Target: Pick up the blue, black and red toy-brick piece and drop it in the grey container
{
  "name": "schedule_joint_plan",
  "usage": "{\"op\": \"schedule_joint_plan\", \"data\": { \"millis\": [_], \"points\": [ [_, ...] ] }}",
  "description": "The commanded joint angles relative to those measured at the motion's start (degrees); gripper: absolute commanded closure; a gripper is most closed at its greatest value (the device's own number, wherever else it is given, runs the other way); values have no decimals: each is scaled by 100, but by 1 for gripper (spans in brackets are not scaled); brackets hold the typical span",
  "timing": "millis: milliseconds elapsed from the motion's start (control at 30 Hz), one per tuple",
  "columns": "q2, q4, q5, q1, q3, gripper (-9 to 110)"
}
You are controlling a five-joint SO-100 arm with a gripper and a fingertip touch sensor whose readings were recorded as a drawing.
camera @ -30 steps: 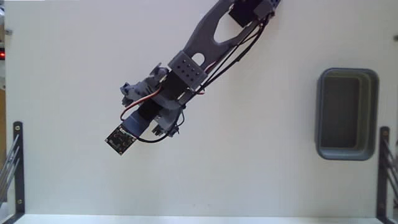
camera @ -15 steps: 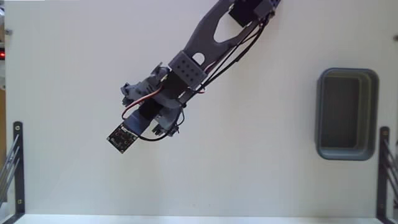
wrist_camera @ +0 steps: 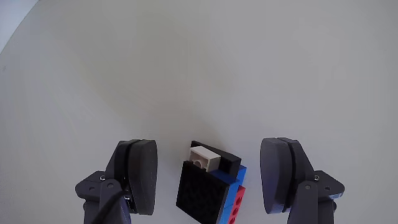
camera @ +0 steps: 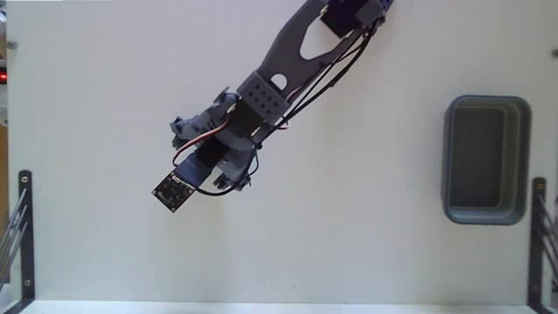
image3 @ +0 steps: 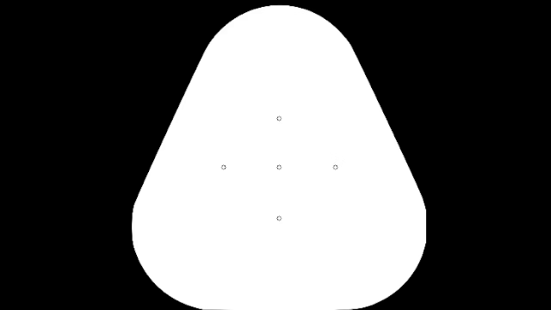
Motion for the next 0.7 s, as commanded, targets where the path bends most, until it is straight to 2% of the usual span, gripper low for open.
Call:
{"op": "schedule_joint_plan", "data": {
  "millis": [0,667],
  "points": [
    [149,-168,18,105,88,-9],
    [107,-428,18,105,307,-9]
  ]
}}
